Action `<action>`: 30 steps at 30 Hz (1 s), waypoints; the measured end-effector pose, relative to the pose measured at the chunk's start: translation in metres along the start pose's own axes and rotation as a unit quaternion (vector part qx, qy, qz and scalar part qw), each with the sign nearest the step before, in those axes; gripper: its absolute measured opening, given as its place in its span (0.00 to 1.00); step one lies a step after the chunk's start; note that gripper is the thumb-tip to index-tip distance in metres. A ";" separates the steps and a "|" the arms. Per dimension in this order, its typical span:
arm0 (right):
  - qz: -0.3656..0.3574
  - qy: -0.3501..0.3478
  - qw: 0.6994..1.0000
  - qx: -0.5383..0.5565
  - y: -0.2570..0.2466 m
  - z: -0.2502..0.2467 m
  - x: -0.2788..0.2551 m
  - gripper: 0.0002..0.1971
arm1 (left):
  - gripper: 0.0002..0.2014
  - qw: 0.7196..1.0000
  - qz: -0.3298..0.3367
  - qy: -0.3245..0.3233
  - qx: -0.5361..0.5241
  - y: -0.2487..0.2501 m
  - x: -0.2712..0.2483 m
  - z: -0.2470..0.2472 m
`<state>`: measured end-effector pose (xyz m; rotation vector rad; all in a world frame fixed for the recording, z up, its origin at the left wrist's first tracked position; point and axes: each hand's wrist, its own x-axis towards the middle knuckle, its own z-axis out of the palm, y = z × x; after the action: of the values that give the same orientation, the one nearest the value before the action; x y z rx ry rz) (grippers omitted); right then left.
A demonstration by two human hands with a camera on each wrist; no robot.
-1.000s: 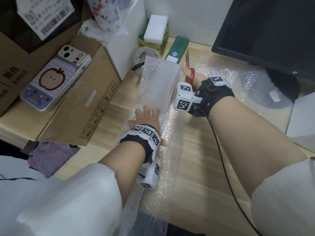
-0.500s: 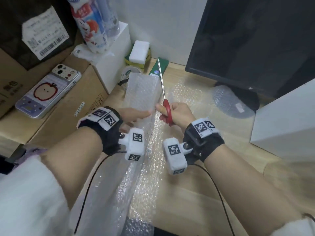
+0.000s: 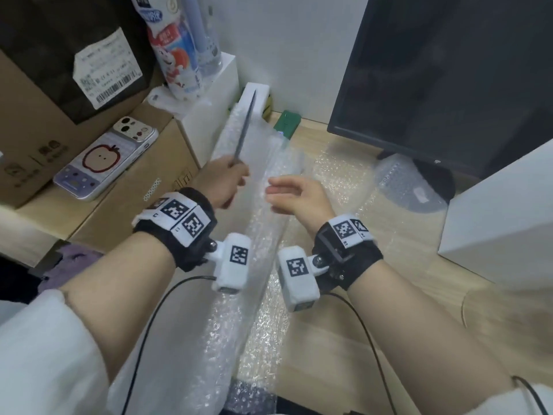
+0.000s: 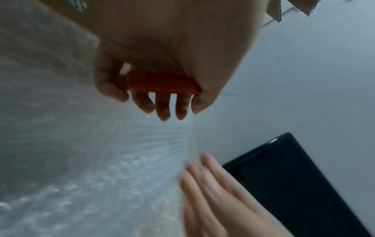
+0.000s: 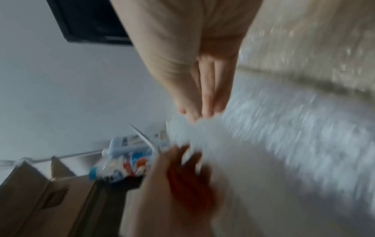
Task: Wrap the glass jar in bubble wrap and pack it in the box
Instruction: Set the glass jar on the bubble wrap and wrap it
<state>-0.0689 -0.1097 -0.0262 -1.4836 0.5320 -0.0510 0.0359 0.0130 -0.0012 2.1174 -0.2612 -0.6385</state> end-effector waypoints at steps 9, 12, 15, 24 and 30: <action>0.091 0.169 0.847 -0.495 0.055 -0.072 -0.011 0.32 | 0.24 0.903 -0.030 -0.029 0.428 -0.081 0.034 0.004; 0.136 0.118 0.809 -0.560 0.076 -0.079 -0.024 0.36 | 0.29 0.904 -0.027 -0.006 0.427 -0.079 0.031 0.017; 0.126 0.124 0.808 -0.562 0.088 -0.077 -0.039 0.26 | 0.28 0.917 0.111 0.079 0.374 -0.045 0.020 0.029; -0.002 0.225 0.906 -0.360 0.085 -0.084 -0.096 0.15 | 0.42 0.966 -0.126 -0.192 -0.120 0.000 -0.017 0.095; -0.073 0.027 0.936 -0.343 0.076 -0.085 -0.160 0.14 | 0.46 0.971 0.015 -0.195 0.138 -0.015 -0.053 0.124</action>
<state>-0.2636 -0.1239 -0.0487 -2.2117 0.5072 -0.0224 -0.0757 -0.0434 -0.0547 2.2291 -0.6295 -1.0509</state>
